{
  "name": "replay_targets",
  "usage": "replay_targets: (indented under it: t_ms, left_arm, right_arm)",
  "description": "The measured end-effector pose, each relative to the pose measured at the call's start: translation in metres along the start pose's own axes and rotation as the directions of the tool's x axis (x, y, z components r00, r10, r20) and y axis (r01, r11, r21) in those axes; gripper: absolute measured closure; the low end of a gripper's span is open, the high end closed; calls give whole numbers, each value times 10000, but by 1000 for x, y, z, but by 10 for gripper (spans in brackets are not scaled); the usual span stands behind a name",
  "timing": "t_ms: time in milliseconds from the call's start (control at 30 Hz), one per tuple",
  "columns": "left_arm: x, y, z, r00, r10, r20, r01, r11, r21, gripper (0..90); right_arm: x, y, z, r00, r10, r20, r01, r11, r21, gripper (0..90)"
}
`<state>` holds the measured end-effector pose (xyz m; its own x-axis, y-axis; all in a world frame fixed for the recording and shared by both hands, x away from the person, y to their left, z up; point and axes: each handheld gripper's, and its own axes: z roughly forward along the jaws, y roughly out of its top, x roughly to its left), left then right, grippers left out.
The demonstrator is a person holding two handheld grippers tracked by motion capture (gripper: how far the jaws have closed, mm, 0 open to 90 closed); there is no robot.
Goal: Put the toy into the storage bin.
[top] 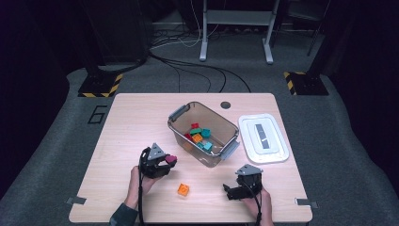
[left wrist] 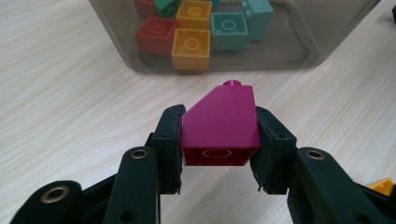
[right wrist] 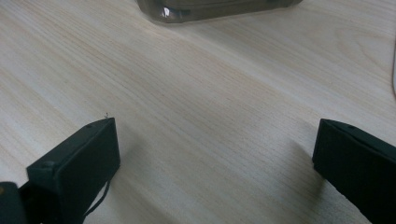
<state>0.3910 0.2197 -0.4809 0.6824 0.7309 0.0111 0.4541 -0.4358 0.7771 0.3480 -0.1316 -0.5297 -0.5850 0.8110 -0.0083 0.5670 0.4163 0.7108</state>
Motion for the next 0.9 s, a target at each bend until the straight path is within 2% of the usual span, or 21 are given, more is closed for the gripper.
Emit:
replay_targets:
  t_ms: [367, 533, 900]
  left_arm:
    - [8, 17, -12, 9995, 199, -247, -204, 9995, -228, 588]
    - [12, 26, -16, 9996, 229, -187, -235, 9990, -374, 587]
    - [21, 47, -25, 9987, 344, -380, -370, 9968, -706, 587]
  right_arm:
    - [0, 0, 0, 10000, 0, 0, 0, 10000, -1, 0]
    - [0, 0, 0, 10000, 39, 3, -39, 10000, -9, 0]
    - [0, 0, 0, 10000, 43, 6, -43, 10000, -12, 0]
